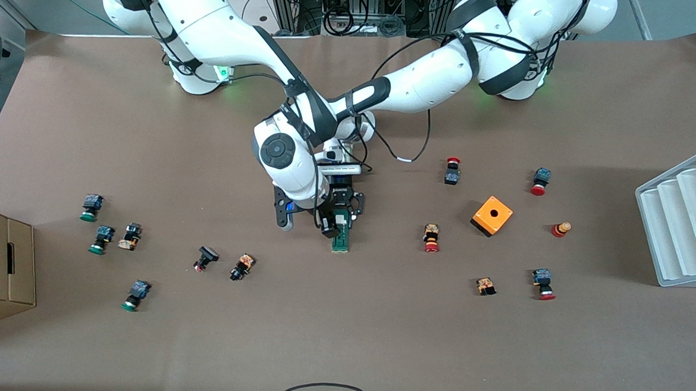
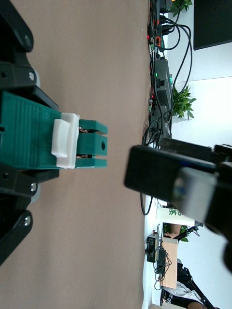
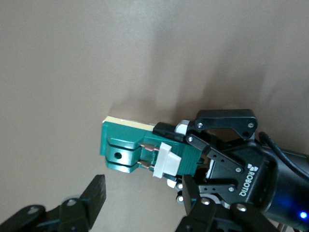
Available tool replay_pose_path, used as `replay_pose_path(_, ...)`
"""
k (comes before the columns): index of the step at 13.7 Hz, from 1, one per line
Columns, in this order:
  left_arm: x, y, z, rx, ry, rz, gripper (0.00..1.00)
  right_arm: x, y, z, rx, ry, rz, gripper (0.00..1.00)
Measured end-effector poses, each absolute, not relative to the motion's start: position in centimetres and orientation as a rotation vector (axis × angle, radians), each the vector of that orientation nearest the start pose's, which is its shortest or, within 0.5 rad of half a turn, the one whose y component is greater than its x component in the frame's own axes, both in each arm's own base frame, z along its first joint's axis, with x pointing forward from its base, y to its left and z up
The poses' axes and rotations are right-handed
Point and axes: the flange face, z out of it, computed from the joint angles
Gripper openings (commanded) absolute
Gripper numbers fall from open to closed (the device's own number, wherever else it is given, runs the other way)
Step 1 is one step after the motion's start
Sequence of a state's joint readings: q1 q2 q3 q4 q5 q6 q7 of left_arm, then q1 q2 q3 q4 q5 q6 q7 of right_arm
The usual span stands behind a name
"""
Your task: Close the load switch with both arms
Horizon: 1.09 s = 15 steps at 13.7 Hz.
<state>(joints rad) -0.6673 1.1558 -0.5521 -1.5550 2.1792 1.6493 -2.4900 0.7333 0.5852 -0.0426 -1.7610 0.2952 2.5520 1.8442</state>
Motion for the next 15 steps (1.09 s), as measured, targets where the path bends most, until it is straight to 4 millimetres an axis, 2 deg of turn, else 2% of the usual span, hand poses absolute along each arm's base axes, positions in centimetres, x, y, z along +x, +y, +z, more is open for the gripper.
replay_pose_path(2,35.9,-56.8,4.4,-2.425,-0.128,-1.948,0.4,52.2,43.9,24.2,-2.231,1.834,0.131,0.66)
replay_pose_path(4,35.9,-56.8,4.4,-2.425,-0.128,-1.948,0.41,51.7,44.3,23.2,-2.225,1.839,0.126,0.66)
replay_pose_path(15,35.9,-56.8,4.4,-2.425,-0.128,-1.948,0.45,51.3,44.8,21.1,-2.215,1.828,0.102,0.62)
